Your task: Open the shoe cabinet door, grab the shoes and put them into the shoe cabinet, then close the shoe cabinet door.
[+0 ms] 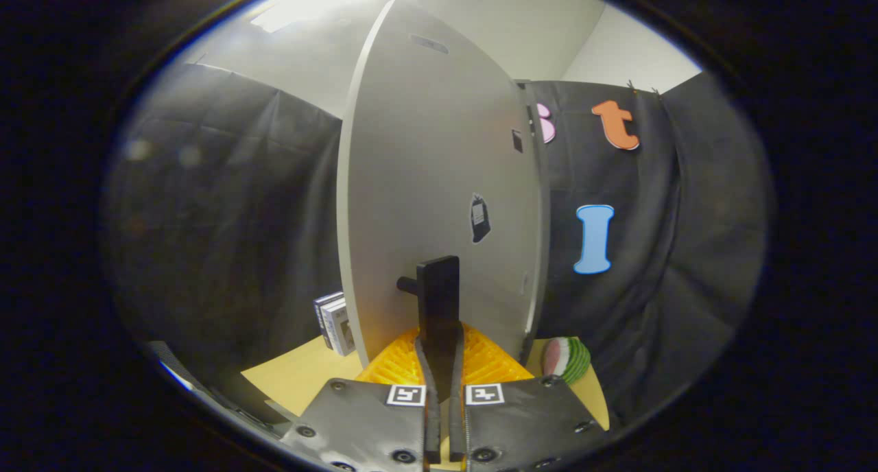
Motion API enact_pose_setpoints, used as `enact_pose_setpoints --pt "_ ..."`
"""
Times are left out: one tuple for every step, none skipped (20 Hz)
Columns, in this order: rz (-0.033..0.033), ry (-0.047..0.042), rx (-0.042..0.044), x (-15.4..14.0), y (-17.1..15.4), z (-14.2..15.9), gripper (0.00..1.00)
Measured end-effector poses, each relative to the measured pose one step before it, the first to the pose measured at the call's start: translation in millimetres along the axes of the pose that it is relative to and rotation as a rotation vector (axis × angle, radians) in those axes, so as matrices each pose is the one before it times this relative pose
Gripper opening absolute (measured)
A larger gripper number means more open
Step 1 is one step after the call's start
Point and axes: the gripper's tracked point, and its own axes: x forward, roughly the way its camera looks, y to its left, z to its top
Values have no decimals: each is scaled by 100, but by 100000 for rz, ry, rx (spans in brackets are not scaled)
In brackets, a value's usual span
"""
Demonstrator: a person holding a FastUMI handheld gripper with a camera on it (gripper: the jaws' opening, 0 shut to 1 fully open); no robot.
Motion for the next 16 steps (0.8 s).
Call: enact_pose_setpoints --pt "-1759 -124 53 -167 -640 14 7" --pt "-1595 -123 -156 -144 -597 15 7" --pt "-1264 -39 241 -130 -566 67 6" --pt "-978 -293 237 -143 -549 17 6" --pt "-683 -101 282 -66 -430 116 6" --pt "-597 -29 108 -306 -624 -36 6" --pt "-926 88 -339 -270 -713 52 6" --pt "-1393 -36 -439 -161 -772 30 6" --pt "-1799 55 -106 -438 -936 -1 6" --pt "-1621 148 474 -176 -1210 -147 5" --pt "-1473 16 1081 -1 -972 -52 5" --pt "-1133 22 1466 30 -836 87 5" --pt "-893 78 1448 346 -954 79 4" --pt "-817 332 960 147 -892 68 3" --pt "5 -360 1011 123 -812 -14 2" --pt "624 396 761 159 -447 18 2"
